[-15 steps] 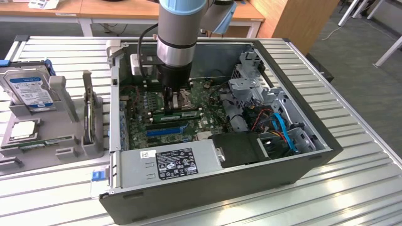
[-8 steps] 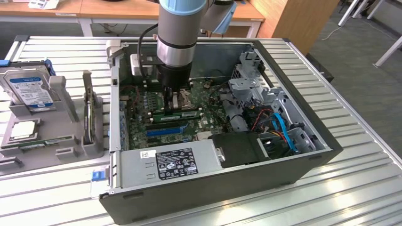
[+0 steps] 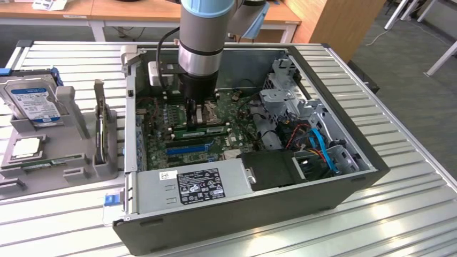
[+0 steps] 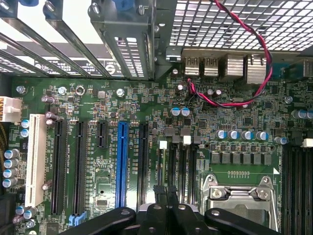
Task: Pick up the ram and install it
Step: 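Press down the ram until it locks into place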
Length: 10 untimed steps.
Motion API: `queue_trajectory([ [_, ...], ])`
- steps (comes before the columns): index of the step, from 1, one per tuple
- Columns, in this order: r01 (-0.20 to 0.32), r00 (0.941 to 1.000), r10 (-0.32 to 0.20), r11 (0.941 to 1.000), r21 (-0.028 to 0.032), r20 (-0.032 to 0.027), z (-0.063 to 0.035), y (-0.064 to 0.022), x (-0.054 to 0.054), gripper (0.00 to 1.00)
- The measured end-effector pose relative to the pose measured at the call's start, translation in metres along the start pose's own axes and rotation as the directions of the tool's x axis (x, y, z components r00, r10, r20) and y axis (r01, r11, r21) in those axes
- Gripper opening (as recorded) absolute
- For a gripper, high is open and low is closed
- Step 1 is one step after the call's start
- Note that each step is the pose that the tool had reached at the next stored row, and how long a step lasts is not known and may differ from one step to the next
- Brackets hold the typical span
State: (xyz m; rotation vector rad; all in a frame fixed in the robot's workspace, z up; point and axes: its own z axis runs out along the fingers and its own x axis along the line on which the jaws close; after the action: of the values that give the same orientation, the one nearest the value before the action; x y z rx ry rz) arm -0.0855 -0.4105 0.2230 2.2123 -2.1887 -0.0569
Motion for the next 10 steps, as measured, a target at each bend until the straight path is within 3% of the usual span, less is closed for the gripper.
queue_trajectory([
  [10, 0.000, 1.0000, 0.000, 1.0000, -0.0009, -0.0005, -0.0129, 0.0006, 0.000, 0.10],
])
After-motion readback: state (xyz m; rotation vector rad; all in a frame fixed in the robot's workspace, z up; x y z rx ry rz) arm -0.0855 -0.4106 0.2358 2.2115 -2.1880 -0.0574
